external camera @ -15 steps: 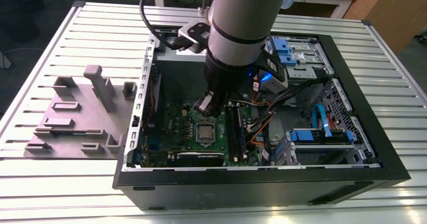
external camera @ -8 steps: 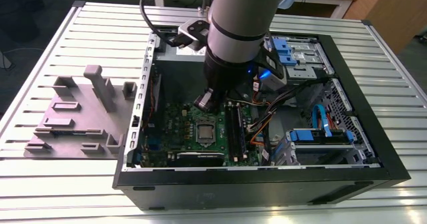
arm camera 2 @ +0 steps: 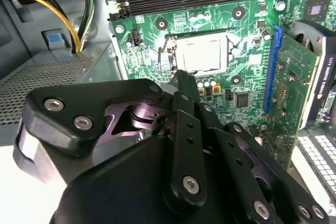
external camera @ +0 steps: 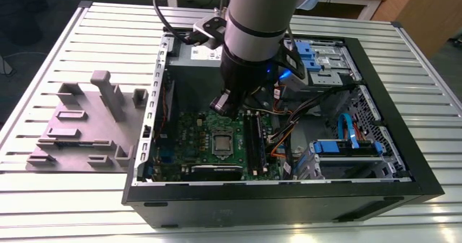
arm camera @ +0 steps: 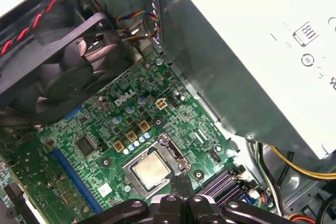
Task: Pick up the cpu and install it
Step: 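Install the first cpu locking lever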
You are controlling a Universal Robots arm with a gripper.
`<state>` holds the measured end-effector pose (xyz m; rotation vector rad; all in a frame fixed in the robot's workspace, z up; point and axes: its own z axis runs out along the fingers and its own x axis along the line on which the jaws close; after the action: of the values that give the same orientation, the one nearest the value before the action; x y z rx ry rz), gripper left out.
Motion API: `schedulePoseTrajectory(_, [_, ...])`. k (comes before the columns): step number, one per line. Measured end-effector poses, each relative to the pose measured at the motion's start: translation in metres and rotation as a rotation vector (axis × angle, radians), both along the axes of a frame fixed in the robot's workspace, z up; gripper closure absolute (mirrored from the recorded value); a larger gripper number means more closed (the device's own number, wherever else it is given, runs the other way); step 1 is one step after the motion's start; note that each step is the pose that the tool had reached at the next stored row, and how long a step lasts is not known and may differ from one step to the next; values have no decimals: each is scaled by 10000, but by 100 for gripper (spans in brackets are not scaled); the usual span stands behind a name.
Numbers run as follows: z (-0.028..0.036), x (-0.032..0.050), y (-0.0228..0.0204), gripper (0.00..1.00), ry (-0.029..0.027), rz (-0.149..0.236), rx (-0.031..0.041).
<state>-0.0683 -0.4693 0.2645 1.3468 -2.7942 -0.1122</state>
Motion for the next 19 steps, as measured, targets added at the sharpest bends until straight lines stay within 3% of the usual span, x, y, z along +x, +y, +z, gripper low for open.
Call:
schedulePoseTrajectory(6, [13, 0, 48, 90, 0, -1, 2])
schedulePoseTrajectory(13, [12, 0, 158, 90, 0, -1, 2])
schedulePoseTrajectory(19, [7, 11, 172, 90, 1, -43, 2])
